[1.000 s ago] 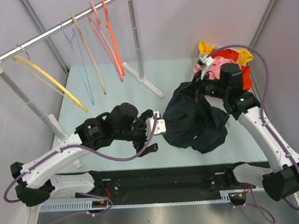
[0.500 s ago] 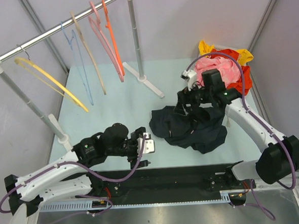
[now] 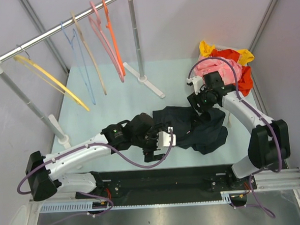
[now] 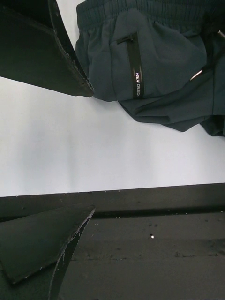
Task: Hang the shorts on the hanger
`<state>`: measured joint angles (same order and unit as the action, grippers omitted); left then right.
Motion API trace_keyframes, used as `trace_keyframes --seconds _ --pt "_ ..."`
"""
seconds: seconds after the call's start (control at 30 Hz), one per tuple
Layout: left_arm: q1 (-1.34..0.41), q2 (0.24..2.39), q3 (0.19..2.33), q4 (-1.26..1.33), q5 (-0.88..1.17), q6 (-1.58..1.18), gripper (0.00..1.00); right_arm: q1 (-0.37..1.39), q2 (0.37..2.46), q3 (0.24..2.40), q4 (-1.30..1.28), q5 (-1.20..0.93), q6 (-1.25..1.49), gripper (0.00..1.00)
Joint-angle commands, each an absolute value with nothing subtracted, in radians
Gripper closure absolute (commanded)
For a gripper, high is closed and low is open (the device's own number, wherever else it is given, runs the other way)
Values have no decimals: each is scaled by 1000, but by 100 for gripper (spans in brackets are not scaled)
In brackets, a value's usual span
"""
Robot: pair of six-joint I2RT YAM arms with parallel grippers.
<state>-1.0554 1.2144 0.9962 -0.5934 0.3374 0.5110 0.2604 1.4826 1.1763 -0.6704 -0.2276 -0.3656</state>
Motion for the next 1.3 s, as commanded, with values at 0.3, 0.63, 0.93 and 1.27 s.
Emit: trace_keyframes --seconds 0.3,0.63,0.93,1.27 --pt "-882 1422 1259 -644 420 595 0 230 1654 1197 -529 -37 -451 43" --pt "-775 1721 1529 -600 528 543 3 112 1510 1197 -652 -126 -347 100" --pt "-770 1930 1726 -545 518 572 3 83 1414 1197 -749 -229 -302 100" --pt "-772 2078 1802 -592 546 673 5 63 1329 1197 -784 -235 -304 100"
